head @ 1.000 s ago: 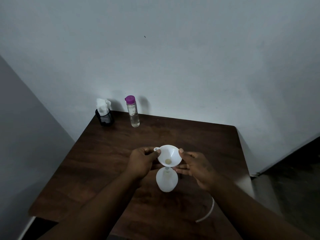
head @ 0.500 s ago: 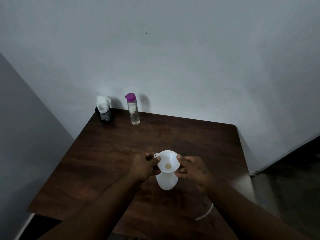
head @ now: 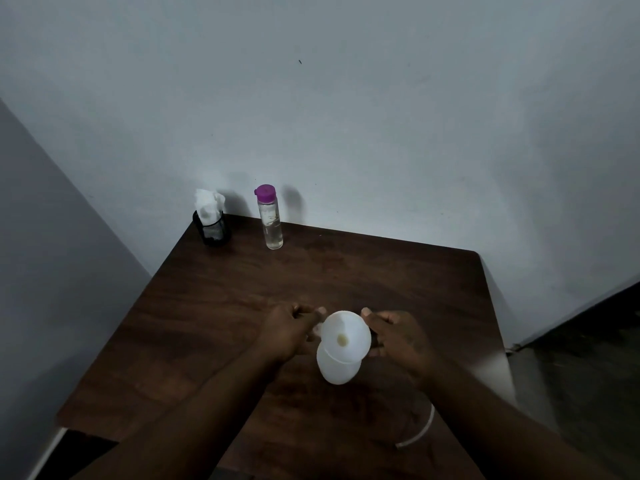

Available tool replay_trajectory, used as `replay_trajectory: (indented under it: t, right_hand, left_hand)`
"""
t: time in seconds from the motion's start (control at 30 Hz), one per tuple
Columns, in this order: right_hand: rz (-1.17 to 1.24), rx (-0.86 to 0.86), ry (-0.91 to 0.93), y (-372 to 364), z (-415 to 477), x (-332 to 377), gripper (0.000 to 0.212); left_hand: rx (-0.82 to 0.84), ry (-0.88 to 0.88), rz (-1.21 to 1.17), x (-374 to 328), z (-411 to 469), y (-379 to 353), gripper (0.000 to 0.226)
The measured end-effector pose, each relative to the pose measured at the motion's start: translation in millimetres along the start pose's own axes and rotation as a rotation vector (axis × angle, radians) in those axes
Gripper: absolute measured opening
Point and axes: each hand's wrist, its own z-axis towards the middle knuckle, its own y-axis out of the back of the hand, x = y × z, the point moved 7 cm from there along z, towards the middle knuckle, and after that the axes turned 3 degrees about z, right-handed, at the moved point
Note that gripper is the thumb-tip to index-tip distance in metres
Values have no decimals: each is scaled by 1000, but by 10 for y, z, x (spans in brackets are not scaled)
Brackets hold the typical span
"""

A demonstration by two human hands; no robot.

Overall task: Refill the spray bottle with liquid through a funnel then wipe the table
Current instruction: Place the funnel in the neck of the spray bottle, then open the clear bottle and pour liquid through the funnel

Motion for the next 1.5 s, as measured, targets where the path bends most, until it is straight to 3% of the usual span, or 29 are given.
replay_trajectory:
  t: [0.17, 0.3, 0.47, 0.8, 1.03, 1.13, 1.33, 1.43, 1.5]
  right_hand:
    - [-254, -49, 91, 23, 176, 134, 42]
    - [-393, 77, 186, -73, 224, 385, 23]
    - [-454, 223, 230, -124, 323, 461, 13]
    - [-526, 123, 218, -56, 451, 330, 7]
    - [-495, 149, 201, -39, 394, 317, 9]
    - [-471, 143, 211, -26, 376, 334, 10]
    - [-477, -17, 235, 165, 401, 363, 18]
    - [-428, -98, 242, 283, 391, 360, 17]
    - [-418, -144, 234, 345, 385, 350, 14]
  left_hand:
    - [-50, -21, 64, -34, 180, 147, 26]
    - [-110, -43, 121, -106, 396, 310, 24]
    - [-132, -50, 111, -166, 672, 471, 22]
    - [-117, -42, 101, -133, 996, 403, 24]
    - [-257, -74, 160, -161, 1285, 599, 19]
    - [-356, -106, 211, -205, 1503, 787, 31]
    - [-551, -319, 422, -799, 1999, 1100, 80]
    - [-489, -405, 466, -1078, 2294, 1136, 84]
    - [-451, -404, 500, -1181, 2484, 1142, 75]
